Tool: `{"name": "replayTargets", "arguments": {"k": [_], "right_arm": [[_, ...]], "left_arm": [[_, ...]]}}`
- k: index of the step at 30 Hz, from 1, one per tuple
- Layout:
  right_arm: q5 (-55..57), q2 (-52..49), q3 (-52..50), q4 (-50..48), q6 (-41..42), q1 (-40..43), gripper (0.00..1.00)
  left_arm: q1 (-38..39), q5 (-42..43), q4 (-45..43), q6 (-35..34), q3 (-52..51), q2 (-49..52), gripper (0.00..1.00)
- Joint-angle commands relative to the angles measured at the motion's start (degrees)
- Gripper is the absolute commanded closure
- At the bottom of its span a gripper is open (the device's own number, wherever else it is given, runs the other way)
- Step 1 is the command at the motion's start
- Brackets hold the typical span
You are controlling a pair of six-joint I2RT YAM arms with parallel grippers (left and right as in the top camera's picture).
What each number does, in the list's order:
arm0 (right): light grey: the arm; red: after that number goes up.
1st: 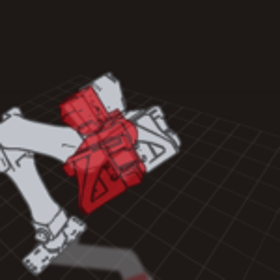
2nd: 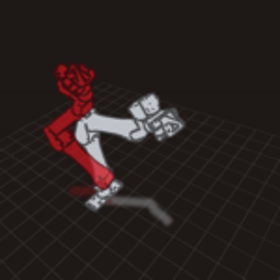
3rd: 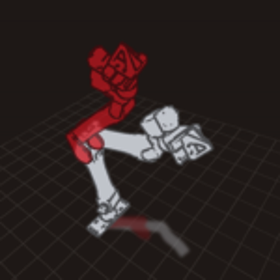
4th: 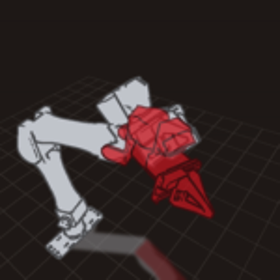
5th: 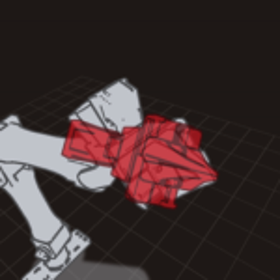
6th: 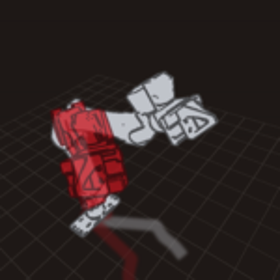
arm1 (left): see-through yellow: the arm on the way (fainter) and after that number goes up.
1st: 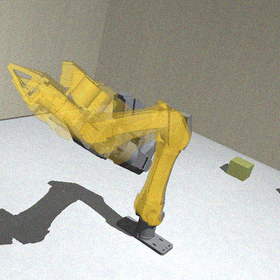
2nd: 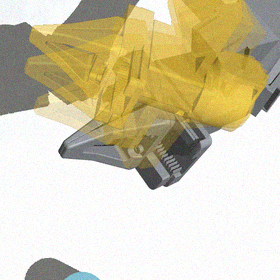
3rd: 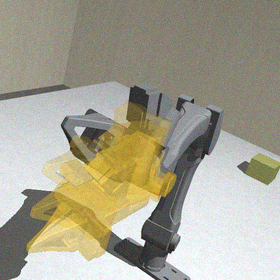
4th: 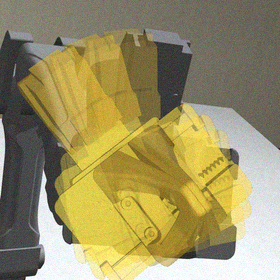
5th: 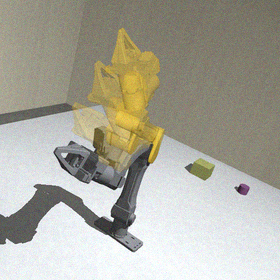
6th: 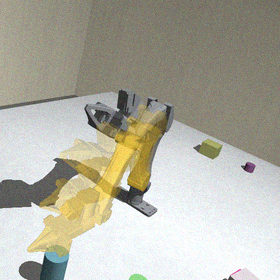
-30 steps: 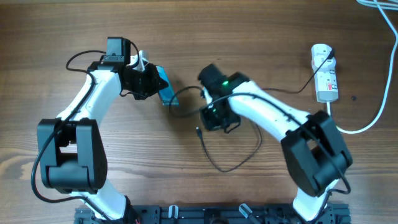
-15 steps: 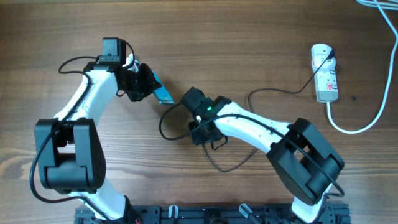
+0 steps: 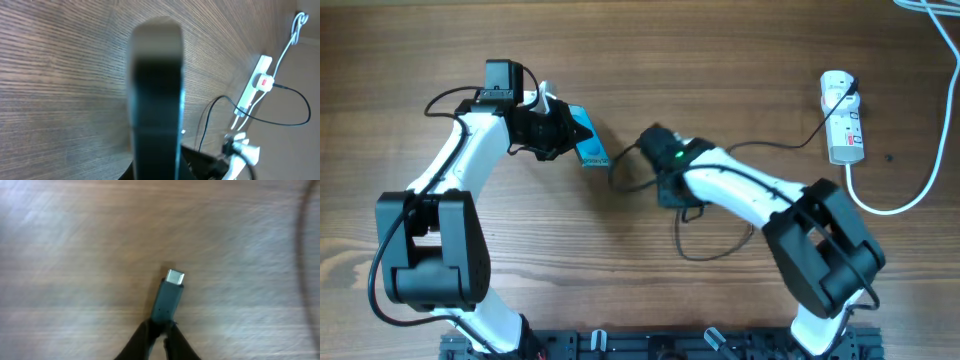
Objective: Plug charger to phone and switch on socket
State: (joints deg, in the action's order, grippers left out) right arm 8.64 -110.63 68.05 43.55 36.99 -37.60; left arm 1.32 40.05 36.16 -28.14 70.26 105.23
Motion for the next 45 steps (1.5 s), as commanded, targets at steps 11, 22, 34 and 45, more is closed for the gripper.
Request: {"name": "replayTargets", "arguments": {"k": [11,22,34,45], "right_arm": [[-7.1,-0.9,-3.0,1.7,10.0,5.3,0.68],[-9.6,-0.9,-5.2,-2.4,9.5,5.3,0.96],[-9.6,-0.9,-5.2,-2.6,5.0,5.3,0.96],[-21.7,5.9,-5.2,-8.3,-11.7,7.6,0.96]], "left_arm": [[-0.2,0.2,-0.4,1.2,0.1,-0.1,0.96],[-0.2,0.2,-0.4,1.2,0.1,-0.1,0.96],[-0.1,-3.9,-2.5,7.0,0.1,-0.1,0.96],[-0.2,0.6,-1.3,11.8,0.1,-0.2,0.96]]}}
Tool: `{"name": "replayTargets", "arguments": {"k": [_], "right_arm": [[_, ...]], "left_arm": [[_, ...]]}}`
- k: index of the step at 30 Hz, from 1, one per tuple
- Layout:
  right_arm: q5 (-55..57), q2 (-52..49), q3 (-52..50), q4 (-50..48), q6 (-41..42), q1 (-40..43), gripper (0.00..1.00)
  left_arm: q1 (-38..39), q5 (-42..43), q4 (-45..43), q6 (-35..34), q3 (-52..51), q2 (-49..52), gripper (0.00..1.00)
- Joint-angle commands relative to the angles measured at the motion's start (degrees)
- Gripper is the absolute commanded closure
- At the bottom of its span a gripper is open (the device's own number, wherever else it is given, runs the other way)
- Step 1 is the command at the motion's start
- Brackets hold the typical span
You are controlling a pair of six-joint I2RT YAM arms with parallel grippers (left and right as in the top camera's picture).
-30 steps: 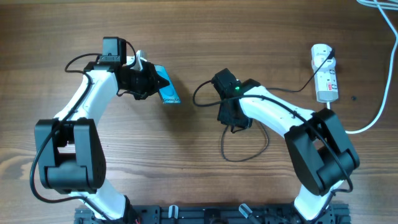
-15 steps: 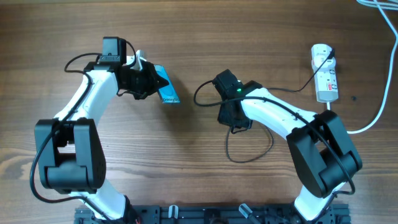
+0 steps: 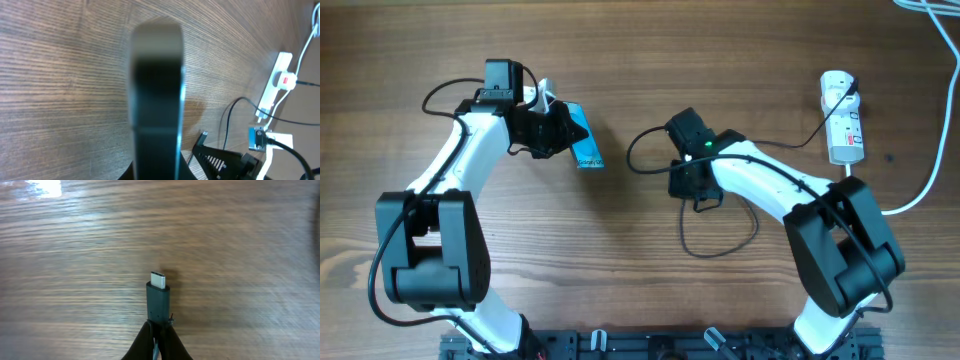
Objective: Plug charger to phone and switch on socket
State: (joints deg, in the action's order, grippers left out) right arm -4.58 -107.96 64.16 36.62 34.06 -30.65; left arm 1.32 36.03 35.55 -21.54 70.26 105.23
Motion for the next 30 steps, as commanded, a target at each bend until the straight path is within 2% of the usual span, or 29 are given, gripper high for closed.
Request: {"name": "replayTargets", "arguments": {"k": [1,7,12,16,18,21,23,26,30], "right_arm": [[-10.4,4.7,-1.3,-1.8,-10.4,0.7,0.96],[-31.8,15.7,-1.3,-3.2,-30.6,0.7,0.96],[-35.3,18.5,-1.3,-4.2,-31.6,0.7,0.96],[-51.2,18.4,-1.3,-7.5,-39.1,0.6,0.96],[-55.3,18.4,-1.3,-8.4,-39.7,0.6,0.96],[-55.5,18.4,-1.3,-9.5,-39.5,0.6,0.96],[-52.5,18.4,-1.3,-10.8,-35.0,0.6,0.96],[-33.8,18.3,-1.3,-7.1,-25.0,0.6,0.96],[-16.7,17.6,-1.3,2.5,-23.1,0.6,0.96]], "left_arm": [[-0.2,6.0,-0.9,6.3,0.1,-0.2,0.96],[-0.2,8.5,-1.2,7.3,0.1,-0.2,0.96],[-0.2,12.8,-1.4,10.1,0.1,-0.2,0.96],[-0.2,19.3,-1.3,15.0,0.1,-0.2,0.96],[-0.2,23.0,-1.1,17.6,0.1,-0.2,0.96],[-0.2,24.2,-0.9,18.4,0.1,-0.2,0.96],[-0.2,24.2,-0.9,18.4,0.1,-0.2,0.96],[-0.2,23.6,-0.9,18.3,0.1,-0.2,0.96],[-0.2,23.0,-0.9,18.3,0.1,-0.2,0.96]]}}
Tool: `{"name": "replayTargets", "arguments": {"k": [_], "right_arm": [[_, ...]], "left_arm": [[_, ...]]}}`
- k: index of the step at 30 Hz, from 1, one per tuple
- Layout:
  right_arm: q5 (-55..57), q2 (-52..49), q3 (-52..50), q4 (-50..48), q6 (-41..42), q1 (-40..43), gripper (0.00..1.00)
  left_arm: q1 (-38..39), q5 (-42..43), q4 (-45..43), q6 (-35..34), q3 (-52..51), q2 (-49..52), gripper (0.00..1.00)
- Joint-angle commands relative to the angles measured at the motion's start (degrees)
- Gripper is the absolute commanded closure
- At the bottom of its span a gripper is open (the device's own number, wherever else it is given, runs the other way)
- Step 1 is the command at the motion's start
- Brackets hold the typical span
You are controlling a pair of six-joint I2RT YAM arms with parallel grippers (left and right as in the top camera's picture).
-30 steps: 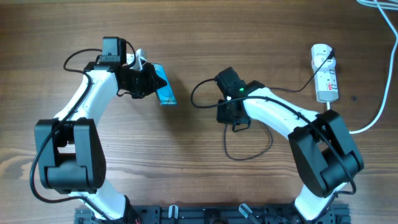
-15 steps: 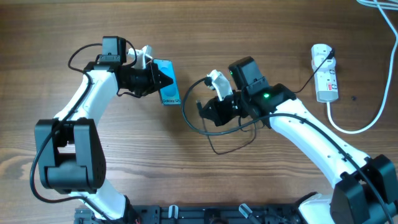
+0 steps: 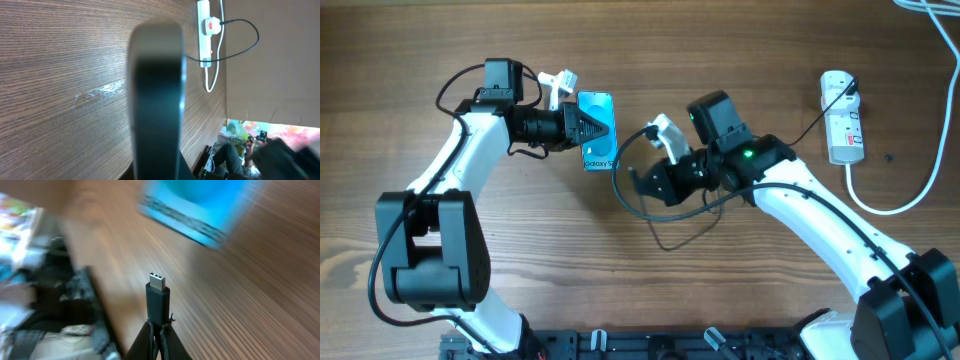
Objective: Plug charger to phone and switch on socket
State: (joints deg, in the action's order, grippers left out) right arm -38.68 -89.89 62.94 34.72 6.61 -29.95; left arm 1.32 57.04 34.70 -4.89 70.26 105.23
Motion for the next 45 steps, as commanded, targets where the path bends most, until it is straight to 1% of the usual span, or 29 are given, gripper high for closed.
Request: {"name": "replayTargets", "arguments": {"k": [1,4,6,10,14,19,21,22,24,27,28,35,38,41,44,45], "right_arm": [[21.7,-1.0,-0.1,7.3,5.1,-0.1,0.96],[34.6,-3.8,-0.1,14.8,10.2,-0.1,0.96],[39.1,-6.7,-0.1,17.7,12.5,-0.1,0.96],[41.7,-12.3,-0.1,19.5,13.2,-0.1,0.96],[49.3,-18.1,-0.1,21.6,17.8,0.0,0.96],[49.6,-21.8,-0.1,19.7,18.0,0.0,0.96],[49.6,-21.9,-0.1,18.6,18.0,0.0,0.87],[49.6,-21.9,-0.1,18.0,18.0,0.0,0.79],[49.4,-21.9,-0.1,17.9,18.0,0.0,0.57],[49.0,-21.9,-0.1,18.4,18.1,0.0,0.41],[48.7,-21.9,-0.1,18.6,18.6,0.0,0.39],[37.4,-21.9,-0.7,19.3,19.4,0.0,0.40],[36.8,-21.9,-3.5,19.3,19.2,0.0,0.40],[36.7,-21.9,-7.1,15.8,17.6,0.0,0.40],[36.1,-21.9,-8.4,13.7,14.7,0.0,0.46],[36.2,-21.9,-8.4,13.6,14.0,0.0,0.53]], "left_arm": [[-0.2,2.0,0.0,1.7,0.1,-0.2,0.96],[-0.2,2.0,0.0,1.7,0.1,-0.2,0.96],[-0.2,2.0,0.0,1.7,0.1,-0.2,0.96],[-0.2,2.0,0.0,1.7,0.1,-0.2,0.96],[-0.2,1.9,0.0,1.7,0.1,-0.2,0.96],[-0.2,1.9,0.0,1.7,0.1,-0.2,0.96],[-0.2,1.9,0.0,1.7,0.1,-0.2,0.96],[-0.2,1.8,0.0,1.7,0.1,-0.2,0.96],[-0.2,1.6,0.0,1.7,0.1,-0.2,0.96],[-0.2,0.7,0.0,1.7,0.1,-0.2,0.96],[-0.2,0.5,0.0,1.7,0.1,-0.2,0.96],[-0.2,0.5,0.0,1.7,0.1,-0.2,0.96],[-0.2,0.5,0.0,1.6,0.1,-0.2,0.96],[-0.2,0.5,0.0,1.6,0.1,-0.2,0.96],[-0.2,0.5,0.0,1.6,0.1,-0.2,0.96],[-0.2,0.5,0.0,1.6,0.1,-0.2,0.96]]}}
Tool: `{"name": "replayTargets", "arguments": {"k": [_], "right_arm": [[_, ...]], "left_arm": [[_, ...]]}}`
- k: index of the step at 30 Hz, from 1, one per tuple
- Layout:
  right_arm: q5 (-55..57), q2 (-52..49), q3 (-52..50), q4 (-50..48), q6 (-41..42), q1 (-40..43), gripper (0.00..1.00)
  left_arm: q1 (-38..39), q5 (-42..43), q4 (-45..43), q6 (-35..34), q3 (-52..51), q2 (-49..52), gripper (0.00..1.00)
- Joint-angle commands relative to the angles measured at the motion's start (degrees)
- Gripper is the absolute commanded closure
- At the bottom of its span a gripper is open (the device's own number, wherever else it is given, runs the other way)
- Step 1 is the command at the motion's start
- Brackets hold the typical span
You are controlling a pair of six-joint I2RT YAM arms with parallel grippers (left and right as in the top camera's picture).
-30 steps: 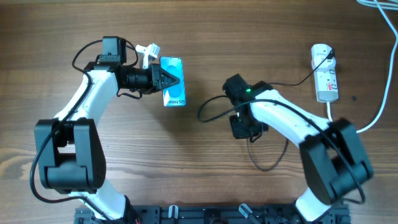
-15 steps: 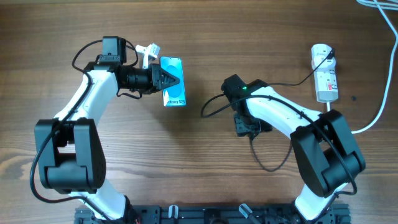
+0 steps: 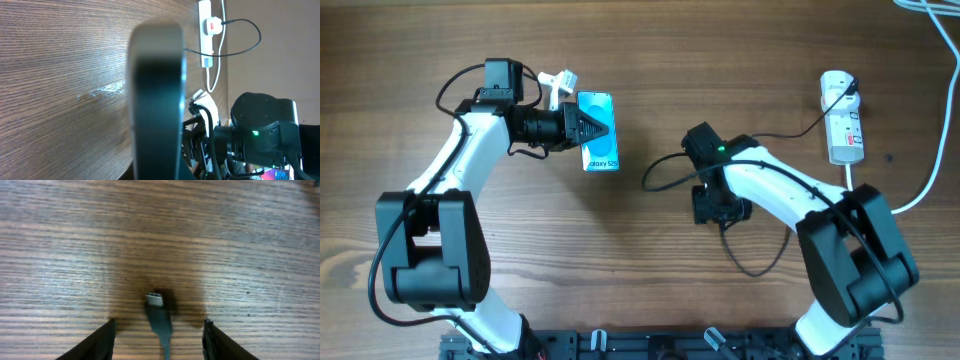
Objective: Plug charger to phone and switch on socket
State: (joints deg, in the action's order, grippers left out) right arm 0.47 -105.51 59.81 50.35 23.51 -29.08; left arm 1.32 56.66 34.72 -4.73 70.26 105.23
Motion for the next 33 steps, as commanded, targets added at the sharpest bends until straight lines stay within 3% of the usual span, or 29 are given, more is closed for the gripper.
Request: {"name": "replayTargets", "arguments": {"k": [1,3,6,8,12,14,18,23,33], "right_arm": [[-2.9,-6.3,-5.3,-2.3,-4.1,-0.8,0.61],[-3.0,-6.3,-5.3,-3.0,-5.5,-0.8,0.78],[-2.9,-6.3,-5.3,-3.2,-5.5,-0.8,0.77],[-2.4,-6.3,-5.3,-3.1,-5.5,-0.8,0.69],[-1.9,-6.3,-5.3,-3.2,-5.5,-0.9,0.75],[-2.1,-6.3,-5.3,-1.4,-5.5,-0.9,0.64],[-2.1,-6.3,-5.3,-1.4,-5.5,-0.9,0.65],[-7.7,-6.3,-5.1,-3.0,-9.7,-0.8,0.53],[-8.5,-6.3,-2.2,4.0,-7.7,-0.8,0.45]], "left_arm": [[-0.2,0.9,0.0,1.5,0.1,-0.2,0.96],[-0.2,0.9,0.0,1.5,0.1,-0.2,0.96],[-0.2,0.9,0.0,1.5,0.1,-0.2,0.96],[-0.2,0.9,0.0,1.5,0.1,-0.2,0.96],[-0.2,0.9,0.0,1.5,0.1,-0.2,0.96],[-0.2,0.9,0.0,1.5,0.1,-0.2,0.96],[-0.1,0.7,0.0,1.5,0.1,-0.2,0.96],[0.0,0.7,0.0,1.5,0.1,-0.2,0.96],[0.0,0.7,0.0,1.5,0.1,-0.2,0.96]]}}
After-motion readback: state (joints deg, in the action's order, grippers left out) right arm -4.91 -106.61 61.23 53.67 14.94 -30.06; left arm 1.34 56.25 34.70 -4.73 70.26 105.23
